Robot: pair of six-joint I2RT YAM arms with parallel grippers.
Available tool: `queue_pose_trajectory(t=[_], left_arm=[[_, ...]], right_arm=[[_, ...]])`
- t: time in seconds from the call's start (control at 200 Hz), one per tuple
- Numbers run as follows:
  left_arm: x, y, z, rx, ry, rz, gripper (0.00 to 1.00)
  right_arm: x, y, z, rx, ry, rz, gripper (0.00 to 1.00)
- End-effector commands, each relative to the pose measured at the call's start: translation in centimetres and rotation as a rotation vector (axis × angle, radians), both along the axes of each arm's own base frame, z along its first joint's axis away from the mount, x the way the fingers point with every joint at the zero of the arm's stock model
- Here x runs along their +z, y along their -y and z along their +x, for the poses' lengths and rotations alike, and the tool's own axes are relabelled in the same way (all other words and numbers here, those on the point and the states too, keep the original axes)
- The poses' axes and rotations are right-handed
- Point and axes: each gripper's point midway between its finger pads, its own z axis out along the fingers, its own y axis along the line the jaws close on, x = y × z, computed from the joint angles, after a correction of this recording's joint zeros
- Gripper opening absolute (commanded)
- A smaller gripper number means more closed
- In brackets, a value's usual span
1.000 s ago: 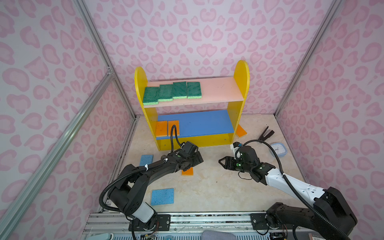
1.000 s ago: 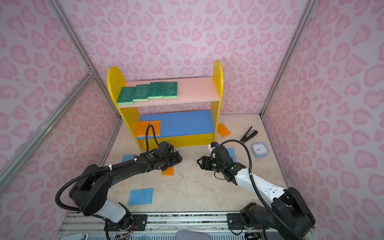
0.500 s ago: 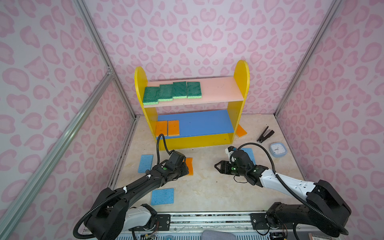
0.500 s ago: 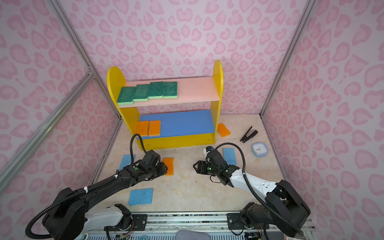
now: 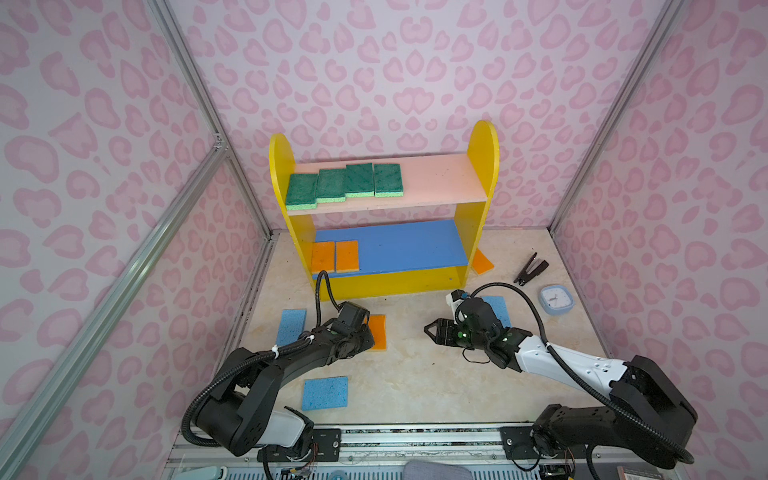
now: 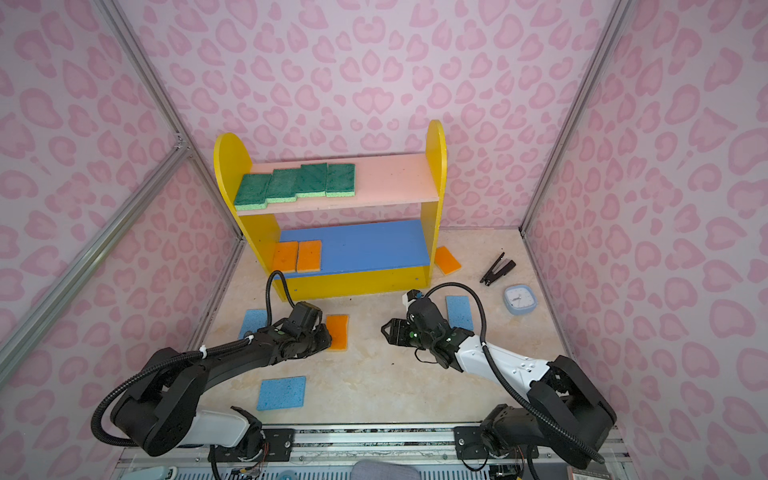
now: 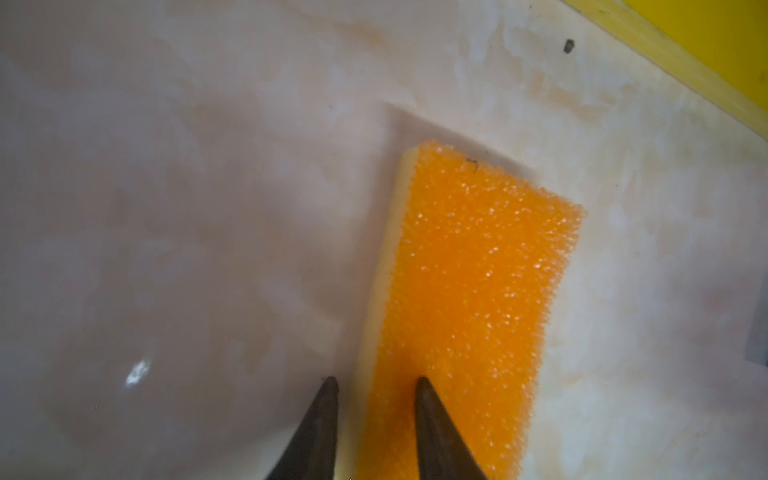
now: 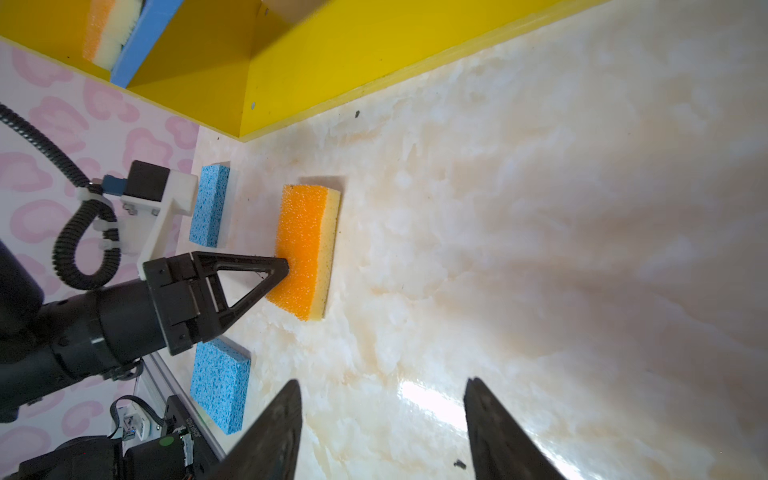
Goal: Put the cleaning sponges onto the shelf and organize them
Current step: 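Lift the orange sponge with the left gripper while the right gripper closes on it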
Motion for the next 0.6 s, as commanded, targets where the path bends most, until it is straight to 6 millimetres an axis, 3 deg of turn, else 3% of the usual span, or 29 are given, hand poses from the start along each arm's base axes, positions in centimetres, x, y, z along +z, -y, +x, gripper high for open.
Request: queue_pose_trajectory(t=[0.0,0.14,0.345,0.505,0.6], left_arm=[[0.0,0.5,1.0,0.008,0.034,-0.03,0.19],[0.3,0.9,1.2,0.007,0.039,-0.051,0.04],[3.0,0.7,1.3,0.023,0.085,-0.115,0.04],[5.5,0.5,1.3,0.05,0.13,-0.186,0.03],[6.7,0.4,1.5,0.068,0.148,-0.235,0.03]], right_arm=[[-0.1,0.1,0.0,0.004,0.001,-0.017,0.63],[0.0,-0.4,-0.1,0.019,-0.004,0.0,0.64],[1.1,-1.5,-0.2,0.066,0.012,0.058,0.67],[3.3,-2.9,-0.4,0.114,0.055,0.167,0.78],[4.6,-3.7,-0.5,0.131,0.074,0.249,0.81]])
